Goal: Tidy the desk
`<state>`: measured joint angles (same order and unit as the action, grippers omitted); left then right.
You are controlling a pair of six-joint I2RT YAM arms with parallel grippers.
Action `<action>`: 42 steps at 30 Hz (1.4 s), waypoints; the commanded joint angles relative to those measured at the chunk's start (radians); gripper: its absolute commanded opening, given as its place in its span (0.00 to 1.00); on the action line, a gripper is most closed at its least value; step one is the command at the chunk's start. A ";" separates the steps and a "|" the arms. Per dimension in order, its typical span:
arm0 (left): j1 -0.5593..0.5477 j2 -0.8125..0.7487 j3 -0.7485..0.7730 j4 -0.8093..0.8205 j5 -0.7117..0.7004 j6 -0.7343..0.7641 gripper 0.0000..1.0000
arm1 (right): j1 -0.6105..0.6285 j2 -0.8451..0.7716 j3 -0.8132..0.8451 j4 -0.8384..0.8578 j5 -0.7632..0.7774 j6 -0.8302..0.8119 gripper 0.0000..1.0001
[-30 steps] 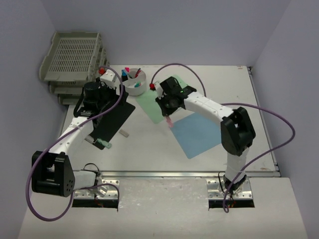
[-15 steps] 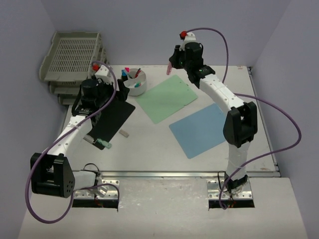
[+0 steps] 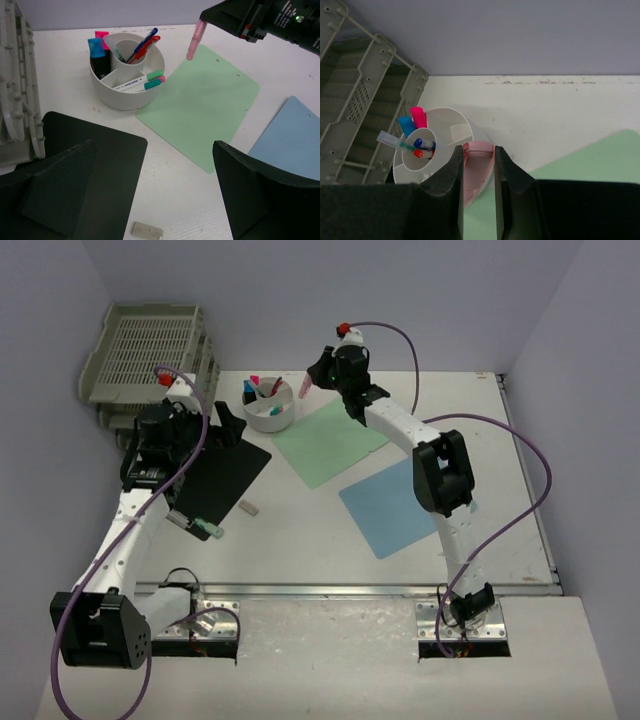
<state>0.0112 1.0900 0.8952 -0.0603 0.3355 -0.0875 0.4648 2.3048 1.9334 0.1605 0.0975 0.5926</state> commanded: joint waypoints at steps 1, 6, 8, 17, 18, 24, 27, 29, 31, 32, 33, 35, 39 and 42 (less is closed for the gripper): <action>0.030 -0.083 -0.055 -0.019 0.005 -0.010 1.00 | 0.008 0.023 0.064 0.172 0.009 0.017 0.00; 0.044 -0.122 -0.107 -0.042 0.005 -0.031 1.00 | 0.026 0.061 0.071 0.226 -0.007 0.001 0.00; 0.050 -0.128 -0.119 -0.050 0.014 -0.046 1.00 | 0.032 0.081 0.078 0.239 -0.009 -0.002 0.00; 0.060 -0.152 -0.141 -0.078 0.026 -0.064 1.00 | 0.056 0.140 0.104 0.306 -0.015 -0.019 0.00; 0.063 -0.155 -0.142 -0.081 0.025 -0.061 1.00 | 0.058 0.143 0.105 0.311 -0.015 -0.020 0.00; 0.073 -0.160 -0.151 -0.081 0.024 -0.061 1.00 | 0.079 0.147 0.075 0.319 -0.037 -0.026 0.00; 0.076 -0.160 -0.155 -0.069 0.030 -0.066 1.00 | 0.093 0.140 0.046 0.319 -0.038 -0.028 0.00; 0.076 -0.160 -0.157 -0.062 0.033 -0.067 1.00 | 0.098 0.139 0.040 0.318 -0.038 -0.028 0.00; 0.076 -0.156 -0.157 -0.058 0.034 -0.069 1.00 | 0.103 0.142 0.035 0.314 -0.036 -0.028 0.00; 0.077 -0.156 -0.158 -0.058 0.034 -0.068 1.00 | 0.107 0.141 0.034 0.312 -0.036 -0.028 0.00; 0.078 -0.157 -0.160 -0.057 0.034 -0.067 1.00 | 0.109 0.139 0.028 0.310 -0.036 -0.029 0.00; 0.081 -0.160 -0.162 -0.054 0.036 -0.065 1.00 | 0.115 0.135 0.018 0.307 -0.037 -0.030 0.00; 0.085 -0.159 -0.164 -0.049 0.041 -0.063 1.00 | 0.122 0.130 0.003 0.302 -0.043 -0.028 0.00; 0.089 -0.157 -0.165 -0.044 0.046 -0.061 1.00 | 0.123 0.123 -0.001 0.297 -0.050 -0.023 0.00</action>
<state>0.0830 0.9485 0.7364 -0.1554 0.3611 -0.1402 0.5800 2.4725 1.9346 0.4160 0.0502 0.5758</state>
